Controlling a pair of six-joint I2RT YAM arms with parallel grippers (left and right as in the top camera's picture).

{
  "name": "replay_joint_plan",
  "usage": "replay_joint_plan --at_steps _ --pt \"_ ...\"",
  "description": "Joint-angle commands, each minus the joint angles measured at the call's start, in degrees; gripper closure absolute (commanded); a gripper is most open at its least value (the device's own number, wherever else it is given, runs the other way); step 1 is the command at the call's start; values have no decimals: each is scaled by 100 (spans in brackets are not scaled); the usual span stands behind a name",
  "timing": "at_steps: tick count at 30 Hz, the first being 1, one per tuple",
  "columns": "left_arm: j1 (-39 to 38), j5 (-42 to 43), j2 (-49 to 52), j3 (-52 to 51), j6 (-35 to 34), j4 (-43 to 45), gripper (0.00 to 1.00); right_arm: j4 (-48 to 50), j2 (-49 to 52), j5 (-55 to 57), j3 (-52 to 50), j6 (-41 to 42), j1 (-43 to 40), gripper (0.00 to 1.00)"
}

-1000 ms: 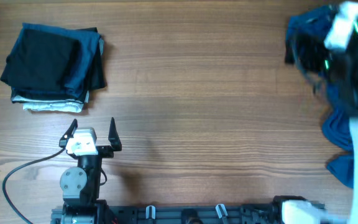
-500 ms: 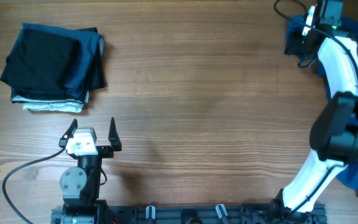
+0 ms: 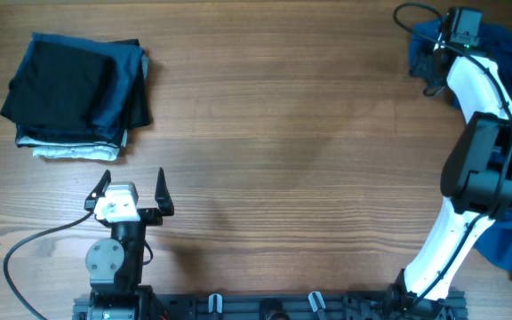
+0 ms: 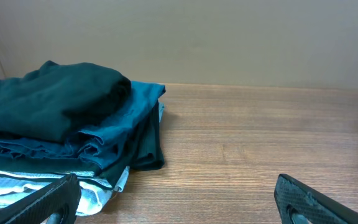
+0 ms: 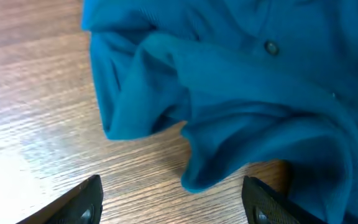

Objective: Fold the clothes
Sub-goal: 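Reach the right gripper to the far edge of the blue polo shirt and grasp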

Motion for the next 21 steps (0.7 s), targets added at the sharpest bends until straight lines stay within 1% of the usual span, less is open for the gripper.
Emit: replay_joint_plan --at_steps 1,3,8,10,11,13,14,21 --pt "-37 -94 -42 -31 129 20 0 55 328 219 48 125 -35 28" --pt "-37 -94 -42 -31 129 20 0 105 452 221 48 146 -39 31" --pt "-37 -94 -42 -31 129 20 0 343 658 219 48 225 -55 31" --pt "-37 -94 -39 -31 127 20 0 387 658 216 48 225 -55 47" --pt "-37 -94 -42 -31 129 20 0 400 656 216 48 225 -55 58" --pt "-37 -94 -42 -31 129 20 0 367 656 216 48 227 -55 88" --pt "-37 -94 -42 -31 129 20 0 304 656 208 48 234 -42 96" --pt "-37 -94 -39 -31 127 20 0 96 656 -240 48 229 267 96"
